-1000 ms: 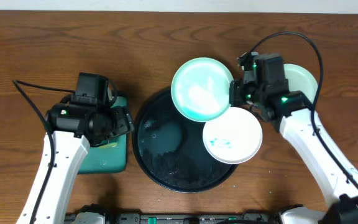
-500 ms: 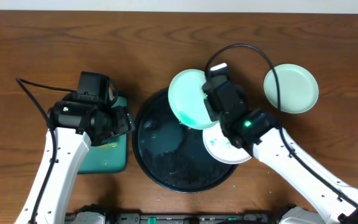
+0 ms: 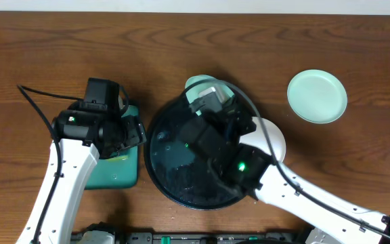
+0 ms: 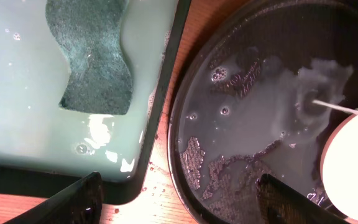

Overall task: Clean dirty plates on tray and stack at the side
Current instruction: 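Lift the scrubbed plate off the black tray with the right gripper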

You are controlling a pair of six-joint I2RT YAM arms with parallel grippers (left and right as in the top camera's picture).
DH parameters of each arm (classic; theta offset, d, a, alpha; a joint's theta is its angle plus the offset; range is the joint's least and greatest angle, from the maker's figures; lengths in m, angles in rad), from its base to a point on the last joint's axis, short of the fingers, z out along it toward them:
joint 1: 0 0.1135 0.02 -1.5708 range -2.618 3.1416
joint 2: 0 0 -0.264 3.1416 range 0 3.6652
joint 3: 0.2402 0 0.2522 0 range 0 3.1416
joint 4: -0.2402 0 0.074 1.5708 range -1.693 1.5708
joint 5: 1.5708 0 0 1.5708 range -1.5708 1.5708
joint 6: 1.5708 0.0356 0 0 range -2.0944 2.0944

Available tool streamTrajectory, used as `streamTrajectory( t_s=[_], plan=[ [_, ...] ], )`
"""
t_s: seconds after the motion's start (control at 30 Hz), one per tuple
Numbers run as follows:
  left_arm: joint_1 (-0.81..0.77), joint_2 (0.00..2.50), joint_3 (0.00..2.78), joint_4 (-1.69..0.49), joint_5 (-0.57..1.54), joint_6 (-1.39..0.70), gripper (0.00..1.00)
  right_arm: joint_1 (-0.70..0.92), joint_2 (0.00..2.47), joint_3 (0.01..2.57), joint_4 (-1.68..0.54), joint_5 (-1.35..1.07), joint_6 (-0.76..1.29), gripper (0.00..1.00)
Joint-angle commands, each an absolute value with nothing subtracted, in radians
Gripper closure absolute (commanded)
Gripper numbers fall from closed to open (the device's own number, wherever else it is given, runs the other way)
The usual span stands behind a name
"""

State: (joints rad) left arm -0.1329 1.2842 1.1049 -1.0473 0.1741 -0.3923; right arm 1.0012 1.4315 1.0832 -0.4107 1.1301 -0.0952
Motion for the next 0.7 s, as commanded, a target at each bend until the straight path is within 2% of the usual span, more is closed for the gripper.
streamTrajectory(
  t_s=[0.0, 0.33, 0.67],
  plan=[
    [-0.135, 1.287, 1.097, -1.050, 0.171, -0.390, 0.21, 1.052, 1.418, 1.087, -0.374, 1.356, -0.247, 0.99],
    [-0.135, 1.287, 1.097, -1.050, 0.172, -0.390, 0.21, 1.174, 1.418, 1.087, -0.195, 1.526, -0.593, 0.99],
    [-0.135, 1.287, 1.097, -1.050, 0.172, -0.390, 0.21, 1.193, 1.418, 1.087, -0.141, 1.582, -0.690, 0.99]
  ],
)
